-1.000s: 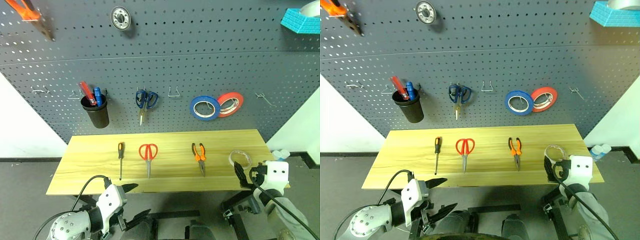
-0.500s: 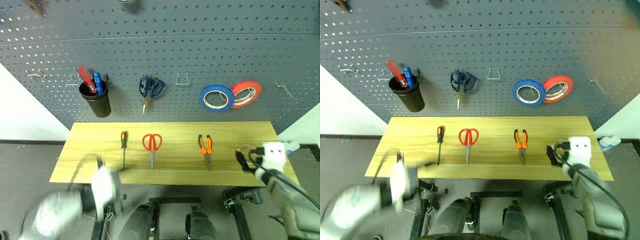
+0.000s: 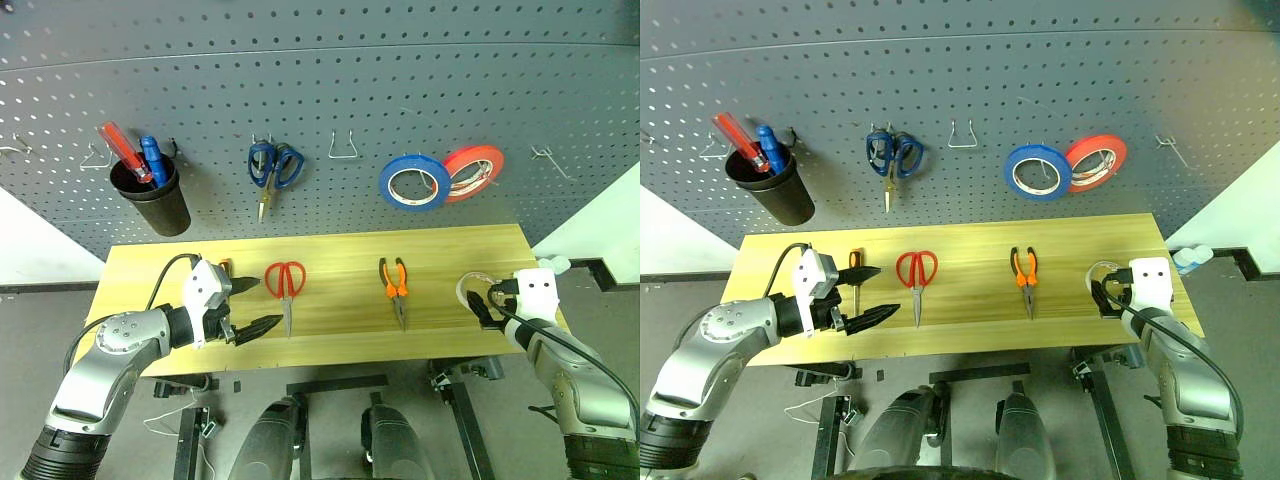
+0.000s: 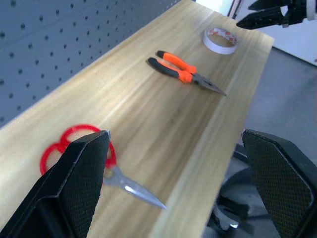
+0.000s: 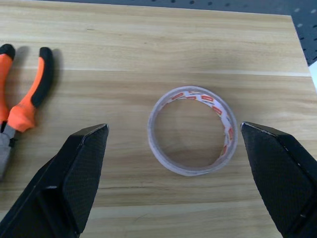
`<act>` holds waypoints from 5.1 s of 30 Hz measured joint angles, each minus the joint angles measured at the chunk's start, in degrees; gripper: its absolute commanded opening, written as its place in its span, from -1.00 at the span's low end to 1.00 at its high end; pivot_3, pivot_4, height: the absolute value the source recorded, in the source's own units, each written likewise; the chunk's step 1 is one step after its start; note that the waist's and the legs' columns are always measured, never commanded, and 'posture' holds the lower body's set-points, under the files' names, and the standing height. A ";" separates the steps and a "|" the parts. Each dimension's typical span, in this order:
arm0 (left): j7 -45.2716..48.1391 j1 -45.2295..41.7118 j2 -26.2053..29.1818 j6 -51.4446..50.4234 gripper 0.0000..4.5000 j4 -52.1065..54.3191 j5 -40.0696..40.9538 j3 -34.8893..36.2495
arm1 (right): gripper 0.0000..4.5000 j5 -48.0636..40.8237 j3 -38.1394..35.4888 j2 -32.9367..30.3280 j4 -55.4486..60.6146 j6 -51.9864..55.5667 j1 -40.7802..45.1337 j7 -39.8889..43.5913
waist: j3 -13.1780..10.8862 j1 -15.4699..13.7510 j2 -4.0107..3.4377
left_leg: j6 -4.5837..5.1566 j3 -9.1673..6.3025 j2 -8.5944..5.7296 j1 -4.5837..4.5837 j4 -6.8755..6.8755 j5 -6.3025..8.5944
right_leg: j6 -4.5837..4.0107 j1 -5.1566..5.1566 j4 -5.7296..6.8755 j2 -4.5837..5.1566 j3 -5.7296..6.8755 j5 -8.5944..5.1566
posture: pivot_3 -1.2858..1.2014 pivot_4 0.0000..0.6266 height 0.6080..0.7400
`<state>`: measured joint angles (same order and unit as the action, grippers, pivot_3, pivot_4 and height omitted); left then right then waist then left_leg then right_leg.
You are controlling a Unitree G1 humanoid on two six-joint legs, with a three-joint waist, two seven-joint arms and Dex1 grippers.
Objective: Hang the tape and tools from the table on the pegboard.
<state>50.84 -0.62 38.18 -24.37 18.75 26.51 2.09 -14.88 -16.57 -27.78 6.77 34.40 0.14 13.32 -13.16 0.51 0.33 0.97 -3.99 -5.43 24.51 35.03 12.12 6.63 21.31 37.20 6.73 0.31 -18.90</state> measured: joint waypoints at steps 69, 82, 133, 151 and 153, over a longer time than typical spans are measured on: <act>-0.04 -2.38 -0.41 -5.13 0.97 3.58 1.21 -1.22 | 1.00 7.40 9.38 5.25 -20.70 0.05 13.48 -0.57 | -0.82 0.09 0.02 | -0.05 -0.01 -0.01 -0.01 -0.02 -0.02 | 0.05 0.09 -0.01 -0.02 -0.03 0.12 | 0.07 -0.16 1.00; 0.10 -2.34 0.10 -5.45 1.00 3.95 1.71 -1.12 | 0.82 7.33 9.24 5.02 -24.60 -1.45 15.45 1.44 | -0.82 0.08 0.03 | -0.10 -0.01 -0.01 -0.02 -0.02 -0.04 | 0.07 0.09 0.01 -0.06 -0.02 0.13 | 0.08 -0.24 1.00; -0.19 -4.50 -0.65 -5.18 1.00 3.76 1.72 -1.03 | -0.98 2.69 2.15 4.00 7.40 12.15 1.62 1.90 | -0.76 -1.22 0.00 | -0.25 -0.02 -0.02 -0.01 -0.01 -0.12 | 0.12 0.11 0.11 -0.11 -0.02 0.16 | 0.06 -0.37 1.00; 0.34 -5.98 -0.73 -5.17 1.00 3.80 2.48 -0.83 | -0.98 1.85 -9.52 8.71 25.10 4.07 -4.39 -5.78 | -0.71 -1.16 -0.01 | -0.31 -0.03 -0.03 -0.04 0.05 -0.16 | 0.16 0.12 0.19 -0.15 -0.03 0.18 | 0.05 -0.36 1.00; 0.34 -6.27 -0.98 -5.17 1.00 3.81 2.57 -0.83 | -0.98 2.74 -10.10 8.61 23.56 0.19 -2.98 -6.34 | -0.71 -1.11 -0.01 | -0.37 -0.03 -0.03 -0.05 0.05 -0.20 | 0.16 0.11 0.22 -0.17 -0.03 0.18 | 0.05 -0.36 1.00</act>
<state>51.17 -6.90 37.20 -29.54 22.55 29.09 1.26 -12.14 -26.66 -19.16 30.32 34.59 -2.83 6.99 -13.86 -0.59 0.32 0.60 -4.02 -5.45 24.46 35.08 11.92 6.79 21.42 37.42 6.56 0.29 -18.72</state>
